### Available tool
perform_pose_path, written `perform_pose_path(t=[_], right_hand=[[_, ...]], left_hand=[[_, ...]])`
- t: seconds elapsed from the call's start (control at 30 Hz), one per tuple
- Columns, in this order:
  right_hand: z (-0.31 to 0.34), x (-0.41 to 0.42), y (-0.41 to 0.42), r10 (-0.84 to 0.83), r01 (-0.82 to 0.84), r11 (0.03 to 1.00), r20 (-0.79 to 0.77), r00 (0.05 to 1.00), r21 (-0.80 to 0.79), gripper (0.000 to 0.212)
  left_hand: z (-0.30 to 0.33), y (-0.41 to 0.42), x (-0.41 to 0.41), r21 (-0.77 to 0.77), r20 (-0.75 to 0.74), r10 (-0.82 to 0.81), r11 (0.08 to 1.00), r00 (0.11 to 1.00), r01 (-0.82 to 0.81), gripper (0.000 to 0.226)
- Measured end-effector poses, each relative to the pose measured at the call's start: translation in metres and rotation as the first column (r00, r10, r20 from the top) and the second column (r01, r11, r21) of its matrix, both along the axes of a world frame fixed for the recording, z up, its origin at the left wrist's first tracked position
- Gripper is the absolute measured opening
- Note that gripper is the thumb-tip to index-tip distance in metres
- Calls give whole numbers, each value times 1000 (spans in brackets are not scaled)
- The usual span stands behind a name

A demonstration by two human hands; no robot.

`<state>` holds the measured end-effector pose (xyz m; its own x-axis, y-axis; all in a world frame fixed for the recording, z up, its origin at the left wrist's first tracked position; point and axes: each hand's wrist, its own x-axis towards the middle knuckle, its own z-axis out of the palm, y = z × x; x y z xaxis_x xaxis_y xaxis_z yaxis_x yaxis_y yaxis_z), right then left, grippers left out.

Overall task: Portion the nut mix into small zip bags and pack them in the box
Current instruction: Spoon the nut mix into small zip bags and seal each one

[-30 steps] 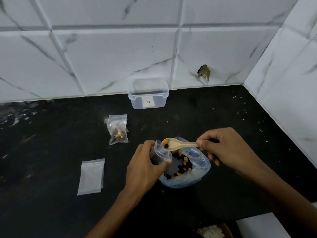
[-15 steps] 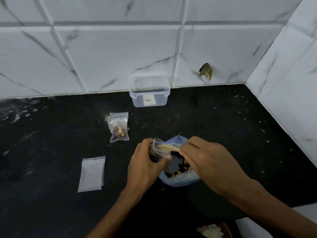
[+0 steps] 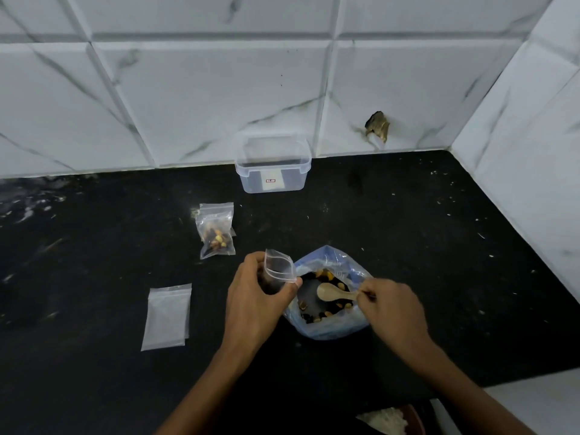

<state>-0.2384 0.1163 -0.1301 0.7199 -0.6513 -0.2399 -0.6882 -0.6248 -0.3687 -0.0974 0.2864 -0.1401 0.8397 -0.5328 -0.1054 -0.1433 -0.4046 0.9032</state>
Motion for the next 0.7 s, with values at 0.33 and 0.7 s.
perform_pose_path(t=[0.33,0.7], right_hand=[[-13,2,18,110,-145,958,-151,982,-246,31],[59,40,47,168,-229,969,442,881,89,29]], left_hand=[[6,-4,-6,4,8,-18,1000,1000,18,50],[27,-15,-14,-60,94,-26,998,995,32,44]])
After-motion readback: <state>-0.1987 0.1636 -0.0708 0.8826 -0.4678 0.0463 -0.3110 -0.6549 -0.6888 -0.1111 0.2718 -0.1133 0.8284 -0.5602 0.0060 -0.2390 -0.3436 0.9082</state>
